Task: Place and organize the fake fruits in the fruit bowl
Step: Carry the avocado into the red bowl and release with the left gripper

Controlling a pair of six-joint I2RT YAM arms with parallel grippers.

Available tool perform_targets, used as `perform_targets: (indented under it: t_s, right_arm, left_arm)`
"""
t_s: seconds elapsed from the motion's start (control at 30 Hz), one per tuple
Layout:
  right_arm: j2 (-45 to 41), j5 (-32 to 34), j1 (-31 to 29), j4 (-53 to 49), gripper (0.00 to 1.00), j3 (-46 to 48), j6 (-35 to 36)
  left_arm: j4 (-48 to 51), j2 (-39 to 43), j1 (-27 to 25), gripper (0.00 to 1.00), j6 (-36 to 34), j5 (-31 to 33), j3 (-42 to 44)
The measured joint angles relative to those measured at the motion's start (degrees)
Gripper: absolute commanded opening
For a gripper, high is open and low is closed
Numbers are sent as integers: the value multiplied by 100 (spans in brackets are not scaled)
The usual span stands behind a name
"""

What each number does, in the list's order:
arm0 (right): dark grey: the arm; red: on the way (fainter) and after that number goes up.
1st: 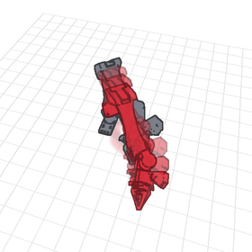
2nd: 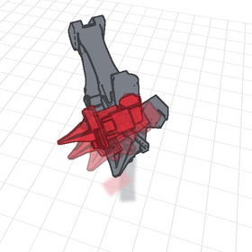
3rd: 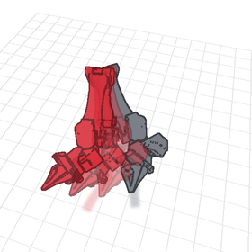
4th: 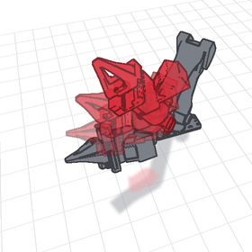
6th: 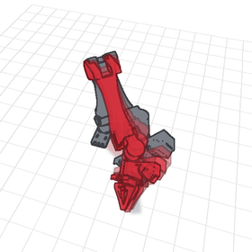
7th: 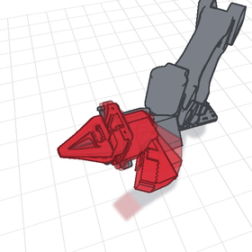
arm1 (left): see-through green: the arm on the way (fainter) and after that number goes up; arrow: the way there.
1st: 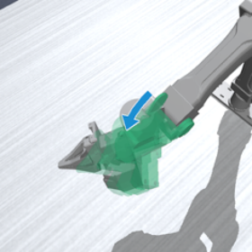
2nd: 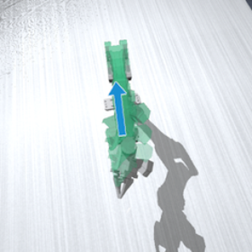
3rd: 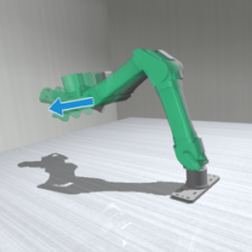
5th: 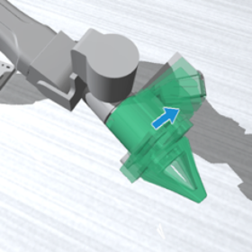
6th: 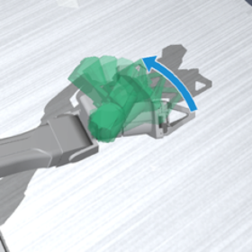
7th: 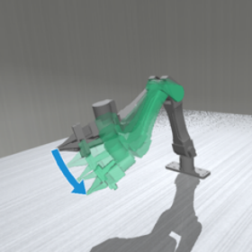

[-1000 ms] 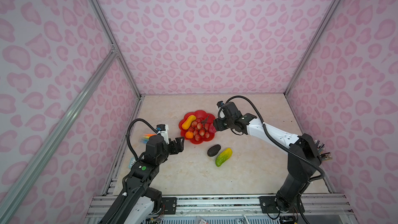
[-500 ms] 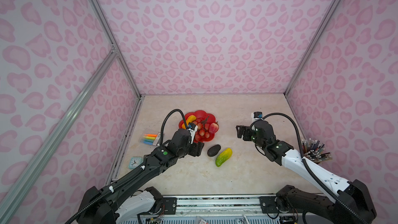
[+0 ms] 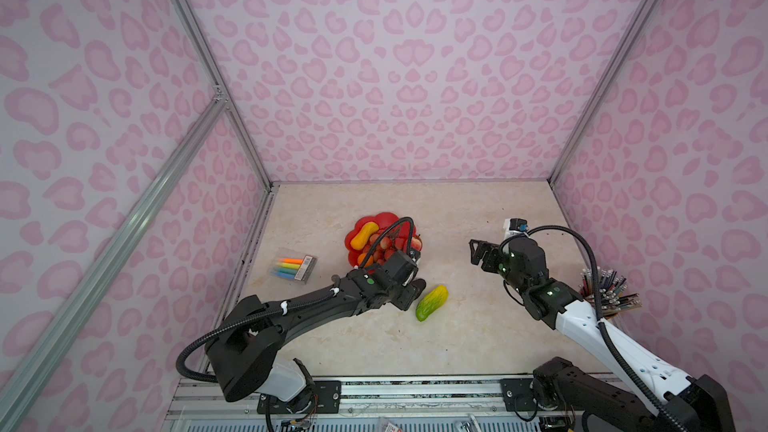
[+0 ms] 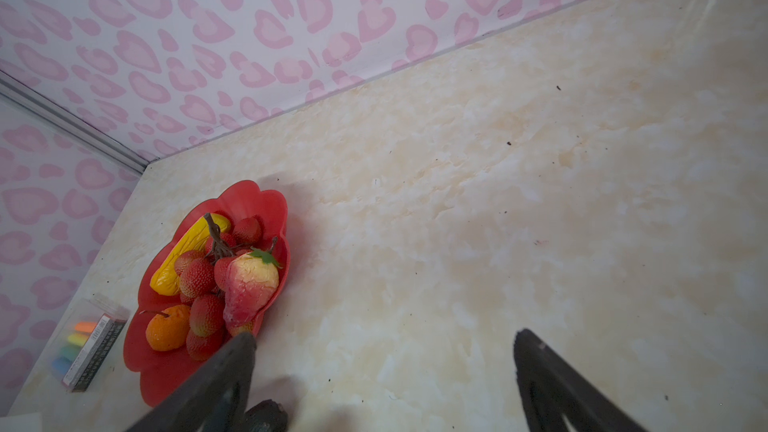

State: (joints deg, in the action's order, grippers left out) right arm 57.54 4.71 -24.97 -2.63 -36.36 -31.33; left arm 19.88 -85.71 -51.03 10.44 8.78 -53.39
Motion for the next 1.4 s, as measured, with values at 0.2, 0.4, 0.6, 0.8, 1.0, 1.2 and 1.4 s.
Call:
perform_targets:
  t_s: [0.2, 0.4, 0.6, 0.8, 1.0, 1.2, 1.4]
  right_arm:
    - [-96, -52, 50, -11, 96, 79, 0]
    - [-376, -76, 175, -28, 95, 195, 2]
    - [-619, -129, 343, -44, 95, 343, 0]
    - [-634, -175, 426, -42, 95, 391, -63]
    - [-627, -177, 466, -42, 95, 391, -103]
    - [-603, -201, 490, -44, 95, 369, -103]
    - [-573, -282, 520, -44, 94, 315, -103]
  left_arm:
    - [26, -756, -31, 70, 0, 101, -560]
    - [96, -1386, -35, 69, 2, 94, -966]
    - [122, -1690, -42, 57, 9, -17, -1016]
    - [122, -1836, -48, 40, 55, -109, -1054]
    - [225, -1108, -48, 40, 155, -85, -820]
    - [474, 22, 0, 42, 81, 509, -715]
    - [527, 164, 487, 41, -195, 866, -857]
